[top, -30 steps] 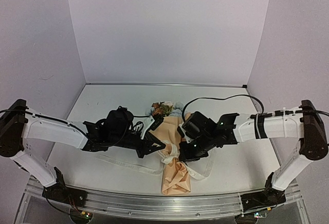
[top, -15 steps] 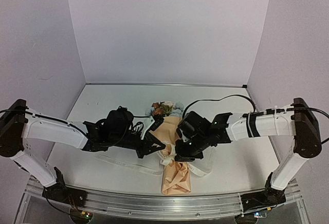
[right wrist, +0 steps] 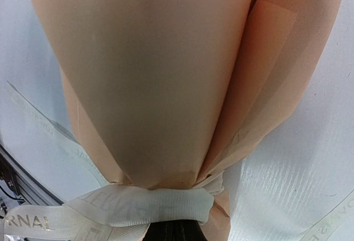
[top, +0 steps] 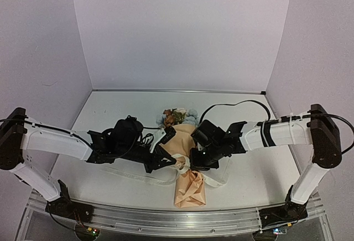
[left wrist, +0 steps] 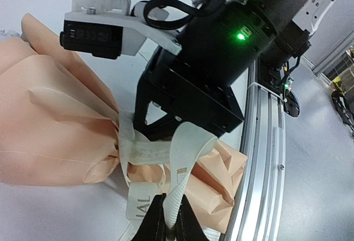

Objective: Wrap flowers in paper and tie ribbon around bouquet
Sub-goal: Cross the ribbon over the folded bouquet.

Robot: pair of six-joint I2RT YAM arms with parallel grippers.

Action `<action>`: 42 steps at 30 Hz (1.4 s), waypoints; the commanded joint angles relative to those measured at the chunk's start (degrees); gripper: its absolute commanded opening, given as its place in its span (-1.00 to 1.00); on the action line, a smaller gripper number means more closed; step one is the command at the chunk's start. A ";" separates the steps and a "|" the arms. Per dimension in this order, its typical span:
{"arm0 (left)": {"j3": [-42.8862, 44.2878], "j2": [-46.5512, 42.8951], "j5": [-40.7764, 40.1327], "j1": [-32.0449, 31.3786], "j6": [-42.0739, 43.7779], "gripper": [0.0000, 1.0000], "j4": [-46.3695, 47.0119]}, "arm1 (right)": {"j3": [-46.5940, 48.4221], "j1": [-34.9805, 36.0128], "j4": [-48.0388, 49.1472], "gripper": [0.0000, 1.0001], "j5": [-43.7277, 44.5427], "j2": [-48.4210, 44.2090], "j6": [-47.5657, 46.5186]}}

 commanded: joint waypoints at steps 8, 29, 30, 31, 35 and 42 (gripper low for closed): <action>-5.73 -6.67 -8.28 -5.03 -5.75 -0.58 -2.64 | 1.57 -0.37 5.15 -1.00 2.67 1.58 -1.73; 1.65 -7.21 -7.54 5.81 -4.67 -0.13 -7.12 | 1.74 -0.41 6.41 -1.00 0.86 2.68 -3.45; 3.43 -4.73 -6.45 6.78 -3.73 -0.15 -8.73 | 1.49 -0.42 6.97 -1.00 1.02 2.78 -3.35; 4.60 -2.41 -4.90 7.88 -3.22 -0.20 -9.63 | 1.20 -0.40 7.73 -1.00 1.19 2.89 -3.25; 7.43 2.97 0.32 11.14 -0.83 -0.27 -8.72 | 0.20 -0.40 9.73 -1.00 1.69 3.08 -3.02; 12.36 9.65 3.92 11.47 2.11 -0.36 -10.04 | -2.20 -0.41 12.71 -1.00 3.30 1.89 -2.93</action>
